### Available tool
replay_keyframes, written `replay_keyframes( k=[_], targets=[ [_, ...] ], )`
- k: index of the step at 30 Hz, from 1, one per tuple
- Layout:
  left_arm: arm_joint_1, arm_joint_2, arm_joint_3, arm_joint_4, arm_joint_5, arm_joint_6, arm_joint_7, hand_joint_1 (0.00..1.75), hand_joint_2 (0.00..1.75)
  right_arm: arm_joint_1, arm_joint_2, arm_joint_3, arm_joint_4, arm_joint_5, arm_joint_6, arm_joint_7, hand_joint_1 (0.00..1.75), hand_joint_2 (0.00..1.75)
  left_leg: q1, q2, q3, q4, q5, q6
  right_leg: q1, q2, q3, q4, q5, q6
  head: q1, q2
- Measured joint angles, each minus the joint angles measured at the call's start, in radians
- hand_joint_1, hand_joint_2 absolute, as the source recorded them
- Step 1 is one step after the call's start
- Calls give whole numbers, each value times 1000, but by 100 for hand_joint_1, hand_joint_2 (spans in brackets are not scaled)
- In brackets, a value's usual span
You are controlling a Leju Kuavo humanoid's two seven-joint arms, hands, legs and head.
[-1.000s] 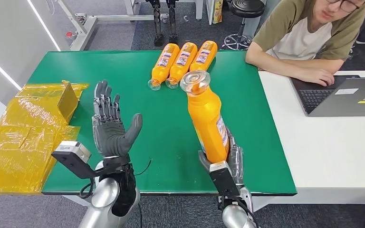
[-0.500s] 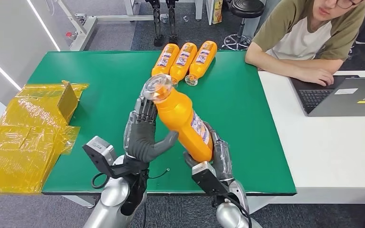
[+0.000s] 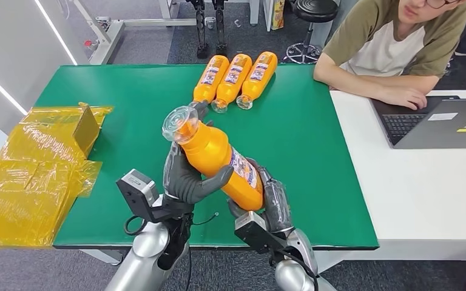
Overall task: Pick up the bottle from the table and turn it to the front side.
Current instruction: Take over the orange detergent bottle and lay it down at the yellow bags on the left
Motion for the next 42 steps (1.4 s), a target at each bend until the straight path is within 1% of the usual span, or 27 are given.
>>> replay_keyframes(
  k=[6,10,12,14,16,18,20,29,42],
  targets=[
    [-3,0,1,5,-15,4,-5,0,175,-5,-2,0,-1,42,47,18,175,175,0,0,0,0,0,0,0,0,0,0,0,0,0,0],
    [-3,0,5,5,-42,47,-12,0,175,-4,-3,-1,-4,64,78,25,175,175,0,0,0,0,0,0,0,0,0,0,0,0,0,0],
    [-2,-1,8,5,-59,85,-15,0,175,-4,-3,-1,-3,67,87,27,175,175,0,0,0,0,0,0,0,0,0,0,0,0,0,0],
    [1,-3,13,5,-81,134,-17,14,175,-4,-3,-1,1,77,95,27,175,175,0,0,0,0,0,0,0,0,0,0,0,0,0,0],
    [6,-7,18,5,-91,165,-19,82,175,-4,-2,-1,7,88,99,29,175,175,0,0,0,0,0,0,0,0,0,0,0,0,0,0],
    [12,-9,24,3,-91,173,-22,155,175,-4,-1,-2,12,97,101,29,175,175,0,0,0,0,0,0,0,0,0,0,0,0,0,0],
    [20,-11,29,0,-88,174,-25,175,175,-4,2,-5,15,104,106,29,175,175,0,0,0,0,0,0,0,0,0,0,0,0,0,0],
    [41,-21,37,-23,-79,168,-32,175,175,-11,12,-12,29,117,125,25,175,175,0,0,0,0,0,0,0,0,0,0,0,0,0,0],
    [42,-25,39,-32,-79,168,-32,175,175,-10,18,-12,33,126,128,21,175,175,0,0,0,0,0,0,0,0,0,0,0,0,0,0]
  ],
)
